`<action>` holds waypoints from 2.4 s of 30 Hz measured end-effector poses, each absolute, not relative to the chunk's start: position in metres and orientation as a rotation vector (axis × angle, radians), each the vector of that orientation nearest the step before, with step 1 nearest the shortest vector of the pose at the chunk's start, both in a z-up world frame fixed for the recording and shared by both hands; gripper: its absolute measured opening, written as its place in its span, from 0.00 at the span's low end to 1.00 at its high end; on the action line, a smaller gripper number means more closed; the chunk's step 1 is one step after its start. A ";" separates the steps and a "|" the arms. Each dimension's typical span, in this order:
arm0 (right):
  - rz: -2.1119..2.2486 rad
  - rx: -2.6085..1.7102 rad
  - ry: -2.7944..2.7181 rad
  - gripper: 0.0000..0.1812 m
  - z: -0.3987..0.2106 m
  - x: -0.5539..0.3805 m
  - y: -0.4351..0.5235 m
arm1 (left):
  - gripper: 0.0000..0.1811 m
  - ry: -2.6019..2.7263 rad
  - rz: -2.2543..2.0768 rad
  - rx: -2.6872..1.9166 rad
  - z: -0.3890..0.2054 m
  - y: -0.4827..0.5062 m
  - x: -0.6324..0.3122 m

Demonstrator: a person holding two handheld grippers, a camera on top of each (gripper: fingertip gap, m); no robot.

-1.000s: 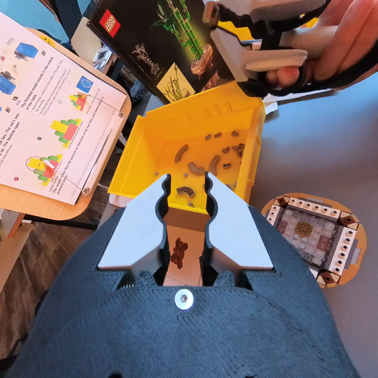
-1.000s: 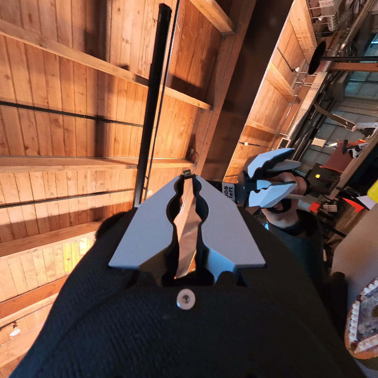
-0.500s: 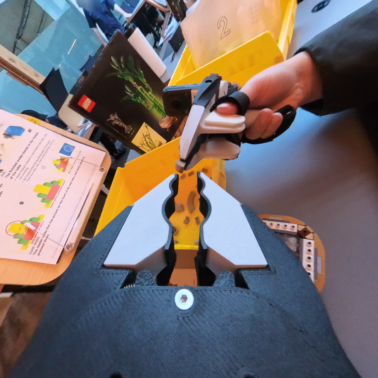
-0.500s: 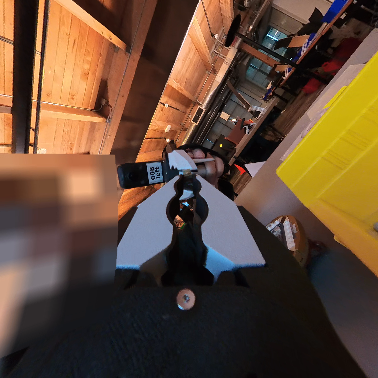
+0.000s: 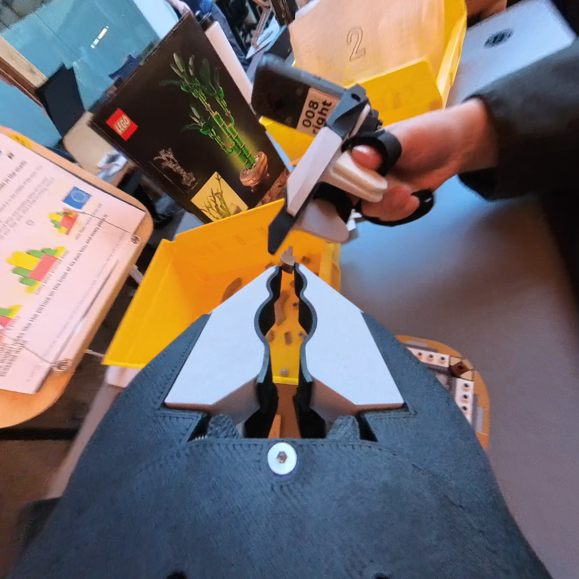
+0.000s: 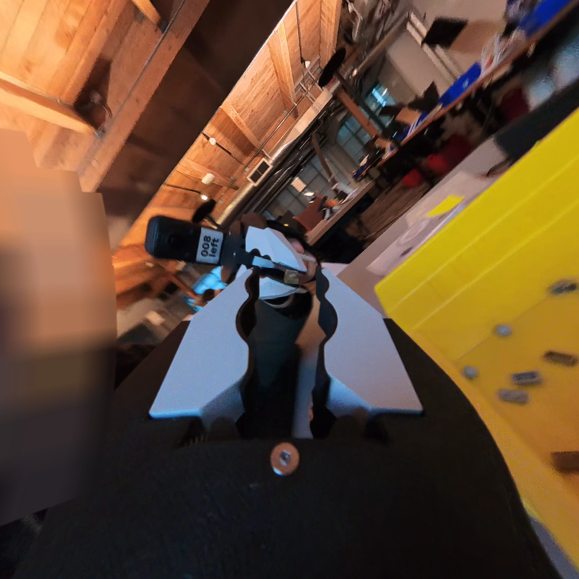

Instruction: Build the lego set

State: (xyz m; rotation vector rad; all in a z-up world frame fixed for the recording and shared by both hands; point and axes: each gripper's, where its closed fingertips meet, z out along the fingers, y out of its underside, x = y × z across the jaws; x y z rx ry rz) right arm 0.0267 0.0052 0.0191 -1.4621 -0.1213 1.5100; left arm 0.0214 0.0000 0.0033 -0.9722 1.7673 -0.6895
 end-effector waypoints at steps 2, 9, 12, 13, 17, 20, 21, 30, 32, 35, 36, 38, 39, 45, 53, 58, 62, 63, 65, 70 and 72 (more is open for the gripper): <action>1.233 -1.420 -0.273 0.15 0.025 0.035 0.003 | 0.04 1.766 -0.806 -1.035 0.005 -0.001 0.019; 0.586 -1.374 -0.687 0.09 0.019 0.018 -0.011 | 0.04 1.802 -0.955 -1.084 0.005 -0.011 0.017; 0.586 -1.391 -0.697 0.07 0.013 0.016 -0.009 | 0.04 1.829 -0.965 -1.083 0.002 -0.016 0.017; 0.590 -1.387 -0.696 0.06 0.014 0.016 -0.010 | 0.04 1.835 -0.967 -1.083 0.001 -0.017 0.017; 0.613 -1.396 -0.724 0.00 0.012 0.012 -0.013 | 0.04 1.843 -0.983 -1.093 0.000 -0.018 0.016; 0.630 -1.403 -0.720 0.00 0.012 0.012 -0.014 | 0.04 1.836 -1.012 -1.101 0.001 -0.019 0.016; 0.634 -1.405 -0.714 0.00 0.013 0.013 -0.014 | 0.04 1.830 -1.022 -1.102 0.003 -0.019 0.016; 0.180 -1.673 -0.438 0.00 -0.025 0.087 0.036 | 0.12 1.949 -0.796 -1.303 -0.026 0.020 -0.015; 0.092 -1.763 -0.398 0.11 -0.042 0.099 0.044 | 0.12 2.043 -0.665 -1.359 -0.047 0.028 -0.027; 0.126 -1.783 -0.373 0.13 -0.045 0.096 0.045 | 0.06 2.164 -0.497 -1.446 -0.074 0.036 -0.045; 0.150 -1.762 -0.385 0.11 -0.041 0.092 0.044 | 0.06 2.204 -0.450 -1.475 -0.081 0.037 -0.050; 0.183 -1.672 -0.444 0.10 -0.027 0.080 0.037 | 0.06 2.271 -0.383 -1.514 -0.093 0.036 -0.059; 0.200 -1.638 -0.482 0.10 -0.021 0.073 0.033 | 0.06 2.285 -0.347 -1.518 -0.096 0.037 -0.061; 0.371 -1.609 -0.884 0.09 -0.041 0.002 0.002 | 0.09 2.257 0.045 -1.548 -0.103 0.067 -0.078; 0.512 -1.846 -1.101 0.08 -0.104 -0.039 -0.014 | 0.18 2.198 0.402 -1.627 -0.100 0.090 -0.106; 0.619 -1.923 -1.023 0.07 -0.112 -0.035 -0.011 | 0.31 2.328 0.097 -1.614 -0.099 0.048 -0.100; 0.709 -1.955 -0.978 0.02 -0.113 -0.036 -0.012 | 0.43 2.474 -0.202 -1.536 -0.098 0.002 -0.093; 0.711 -1.959 -0.978 0.02 -0.113 -0.036 -0.012 | 0.48 2.487 -0.231 -1.504 -0.099 -0.003 -0.088; 0.703 -1.961 -0.986 0.02 -0.113 -0.035 -0.013 | 0.52 2.515 -0.268 -1.484 -0.105 -0.011 -0.081; 0.628 -1.954 -1.041 0.01 -0.113 -0.035 -0.015 | 0.56 2.565 -0.290 -1.464 -0.126 -0.018 -0.065; 0.634 -1.967 -1.035 0.00 -0.112 -0.035 -0.015 | 0.58 2.573 -0.316 -1.441 -0.129 -0.021 -0.060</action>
